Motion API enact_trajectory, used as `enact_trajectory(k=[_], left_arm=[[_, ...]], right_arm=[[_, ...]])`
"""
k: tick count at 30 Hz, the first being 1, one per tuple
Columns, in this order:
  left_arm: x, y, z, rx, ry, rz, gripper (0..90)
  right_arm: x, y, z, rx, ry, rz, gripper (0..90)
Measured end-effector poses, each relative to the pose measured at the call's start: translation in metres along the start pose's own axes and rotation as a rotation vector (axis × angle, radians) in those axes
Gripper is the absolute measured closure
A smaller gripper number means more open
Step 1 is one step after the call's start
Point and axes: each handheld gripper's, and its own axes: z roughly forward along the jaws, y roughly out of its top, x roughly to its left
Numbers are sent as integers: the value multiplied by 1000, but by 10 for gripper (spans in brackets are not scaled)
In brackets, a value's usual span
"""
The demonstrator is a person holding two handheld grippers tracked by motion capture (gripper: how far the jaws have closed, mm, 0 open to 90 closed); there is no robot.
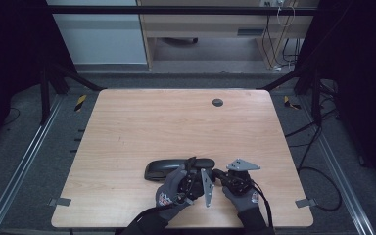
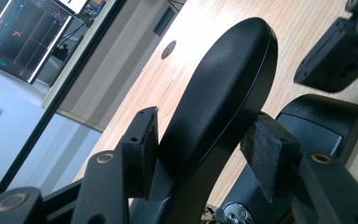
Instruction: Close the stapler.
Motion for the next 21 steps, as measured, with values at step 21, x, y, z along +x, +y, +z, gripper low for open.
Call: enact_trajectory(k=[21], left_arm=[[29, 9, -29, -152, -287, -234, 354]], right_arm=[[-21, -5, -16, -53, -93, 42, 695]])
